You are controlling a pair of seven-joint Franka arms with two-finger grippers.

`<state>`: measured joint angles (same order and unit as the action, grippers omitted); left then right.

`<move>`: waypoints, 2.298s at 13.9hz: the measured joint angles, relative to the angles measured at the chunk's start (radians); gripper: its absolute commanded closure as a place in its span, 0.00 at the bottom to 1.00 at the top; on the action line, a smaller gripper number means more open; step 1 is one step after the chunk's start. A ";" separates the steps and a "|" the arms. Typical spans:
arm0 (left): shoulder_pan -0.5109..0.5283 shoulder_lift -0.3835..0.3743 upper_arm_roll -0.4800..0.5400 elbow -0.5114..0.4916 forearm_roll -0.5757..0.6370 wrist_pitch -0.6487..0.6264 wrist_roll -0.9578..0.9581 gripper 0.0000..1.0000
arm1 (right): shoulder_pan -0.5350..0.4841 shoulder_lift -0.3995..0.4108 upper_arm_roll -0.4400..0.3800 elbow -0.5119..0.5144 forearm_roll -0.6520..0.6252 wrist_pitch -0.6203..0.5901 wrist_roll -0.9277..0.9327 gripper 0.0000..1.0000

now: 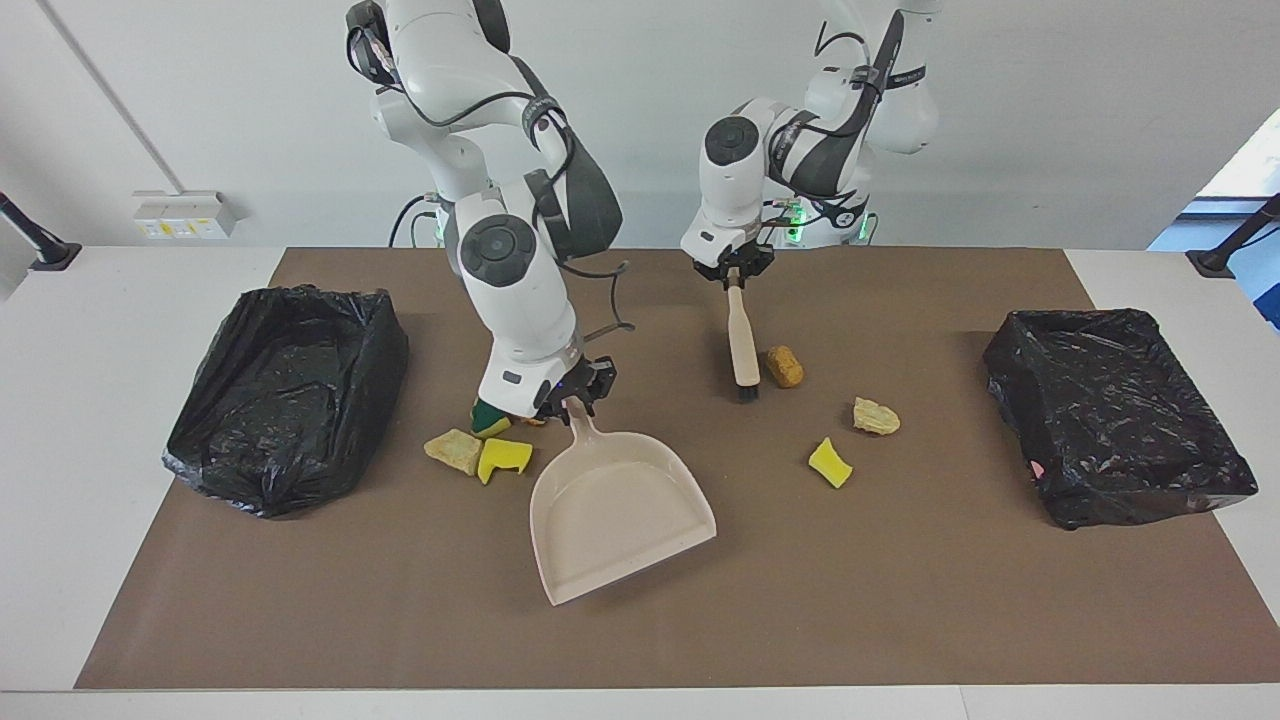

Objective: Sweep and dump trash in bin

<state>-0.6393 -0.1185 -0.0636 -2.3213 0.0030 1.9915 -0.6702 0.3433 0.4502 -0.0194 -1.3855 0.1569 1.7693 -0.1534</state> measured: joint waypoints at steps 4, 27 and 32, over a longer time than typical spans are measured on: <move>0.170 -0.023 0.003 0.065 0.004 -0.055 0.187 1.00 | -0.027 -0.105 0.000 -0.140 -0.006 -0.040 -0.268 1.00; 0.463 -0.091 -0.032 -0.102 -0.045 -0.062 0.476 1.00 | 0.201 -0.182 0.010 -0.463 -0.158 0.143 -0.532 1.00; 0.341 -0.098 -0.034 -0.111 -0.243 -0.050 0.298 1.00 | 0.207 -0.190 0.007 -0.478 -0.160 0.156 -0.523 1.00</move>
<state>-0.2982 -0.2166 -0.0974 -2.4320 -0.2403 1.9412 -0.3723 0.5501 0.2602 -0.0125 -1.8634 -0.0032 1.9256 -0.6763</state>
